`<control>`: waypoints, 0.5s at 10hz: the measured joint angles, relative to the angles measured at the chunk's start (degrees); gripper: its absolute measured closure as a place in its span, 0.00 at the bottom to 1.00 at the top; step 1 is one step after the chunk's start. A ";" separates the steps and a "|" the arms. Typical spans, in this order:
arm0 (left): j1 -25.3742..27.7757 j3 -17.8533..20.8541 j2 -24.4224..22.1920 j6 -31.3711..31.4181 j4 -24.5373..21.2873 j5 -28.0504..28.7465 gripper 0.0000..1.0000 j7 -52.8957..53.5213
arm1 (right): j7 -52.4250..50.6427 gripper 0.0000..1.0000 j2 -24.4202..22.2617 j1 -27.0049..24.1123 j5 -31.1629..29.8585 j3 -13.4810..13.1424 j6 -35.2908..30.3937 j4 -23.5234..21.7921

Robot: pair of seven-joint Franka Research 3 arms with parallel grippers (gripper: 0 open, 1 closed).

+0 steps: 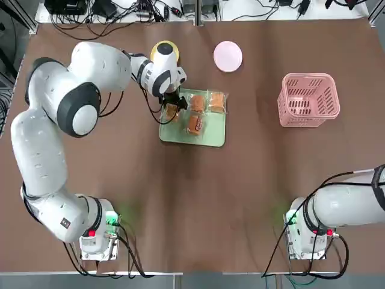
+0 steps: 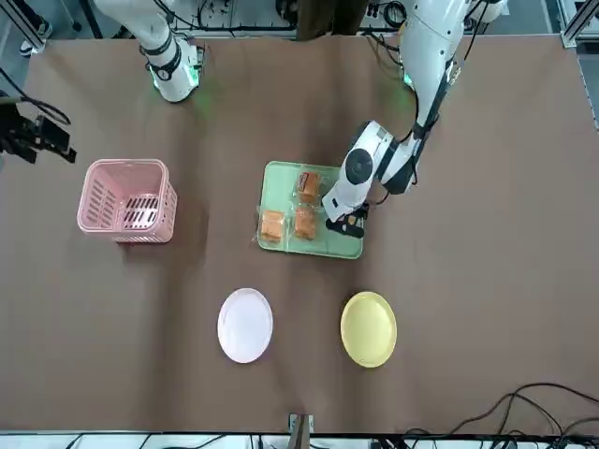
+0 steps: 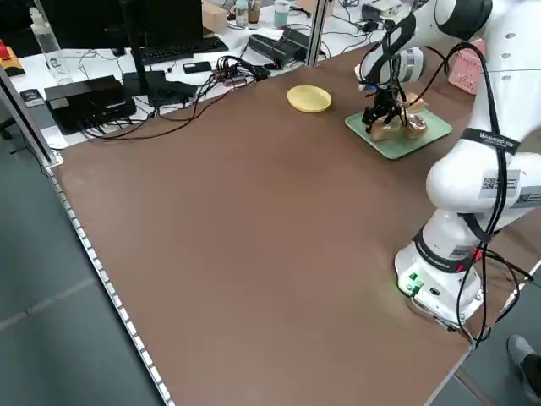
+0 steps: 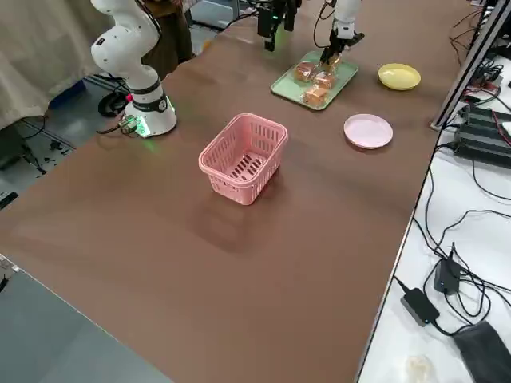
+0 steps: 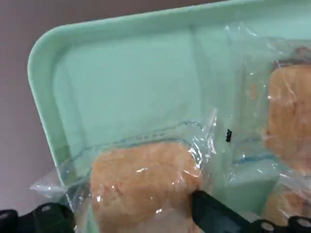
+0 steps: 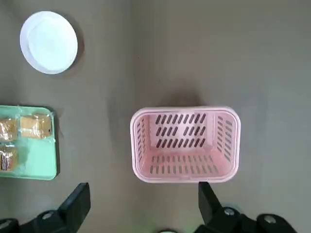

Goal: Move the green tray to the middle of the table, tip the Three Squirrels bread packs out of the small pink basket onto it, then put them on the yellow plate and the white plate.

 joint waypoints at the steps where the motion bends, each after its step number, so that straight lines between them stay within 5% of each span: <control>1: 0.02 -0.82 -0.38 -0.71 -0.23 0.00 0.00 -1.63 | 0.00 0.02 0.16 0.02 -0.01 0.11 -0.56 0.00; 5: 0.06 -1.84 -3.26 -2.32 -4.00 0.00 0.00 -2.91 | 0.05 0.02 0.91 0.15 -0.51 0.37 -0.69 -0.05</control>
